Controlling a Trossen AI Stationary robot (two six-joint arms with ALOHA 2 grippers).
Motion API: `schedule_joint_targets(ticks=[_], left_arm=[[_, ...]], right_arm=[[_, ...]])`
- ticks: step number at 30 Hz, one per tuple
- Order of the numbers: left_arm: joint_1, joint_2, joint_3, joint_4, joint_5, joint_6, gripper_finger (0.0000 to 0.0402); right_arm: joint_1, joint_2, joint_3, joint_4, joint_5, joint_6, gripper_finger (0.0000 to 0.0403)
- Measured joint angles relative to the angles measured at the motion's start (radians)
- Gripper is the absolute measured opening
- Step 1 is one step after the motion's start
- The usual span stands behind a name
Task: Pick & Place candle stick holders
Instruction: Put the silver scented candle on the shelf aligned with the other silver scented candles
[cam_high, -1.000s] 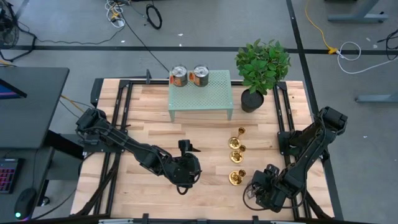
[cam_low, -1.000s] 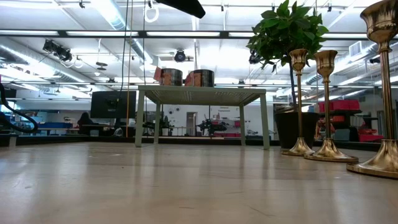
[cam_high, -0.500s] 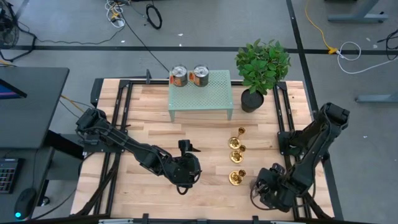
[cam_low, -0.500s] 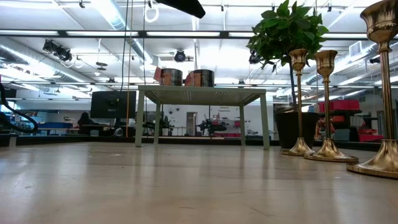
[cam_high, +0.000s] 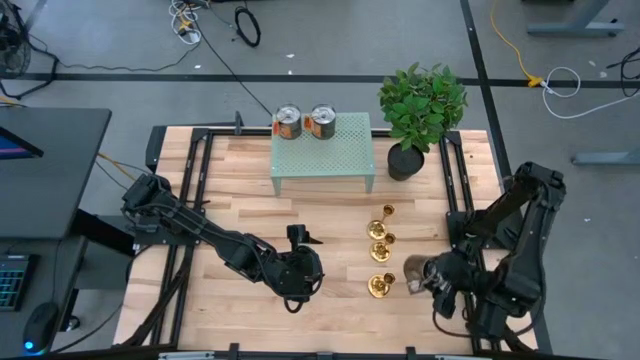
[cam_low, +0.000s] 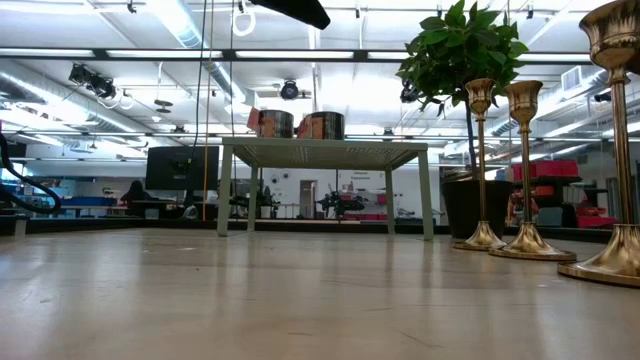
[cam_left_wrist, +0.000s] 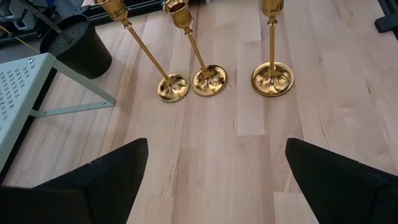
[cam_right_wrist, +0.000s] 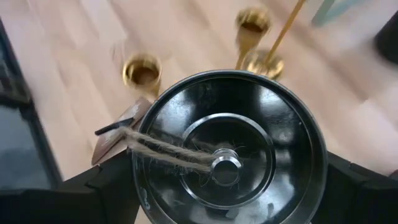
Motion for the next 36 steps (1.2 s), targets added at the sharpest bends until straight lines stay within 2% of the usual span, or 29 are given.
schedule_joint_targets(ticks=[7,16,26,32,36], left_arm=[[0.000,0.000,0.000,0.000,0.000,0.000,0.0390],[0.000,0.000,0.000,0.000,0.000,0.000,0.0390],[0.000,0.000,0.000,0.000,0.000,0.000,0.0390],[0.000,0.000,0.000,0.000,0.000,0.000,0.0390],[0.000,0.000,0.000,-0.008,-0.004,0.001,0.0390]], right_arm=[[-0.007,0.007,0.059,-0.087,0.191,0.017,0.0335],[-0.068,0.089,0.116,-0.087,0.392,0.021,0.0335],[-0.145,0.259,0.353,-0.051,0.550,-0.117,0.0335],[-0.204,0.387,0.444,0.039,0.701,-0.159,0.0335],[-0.259,0.435,0.466,0.186,0.839,-0.299,0.0335]])
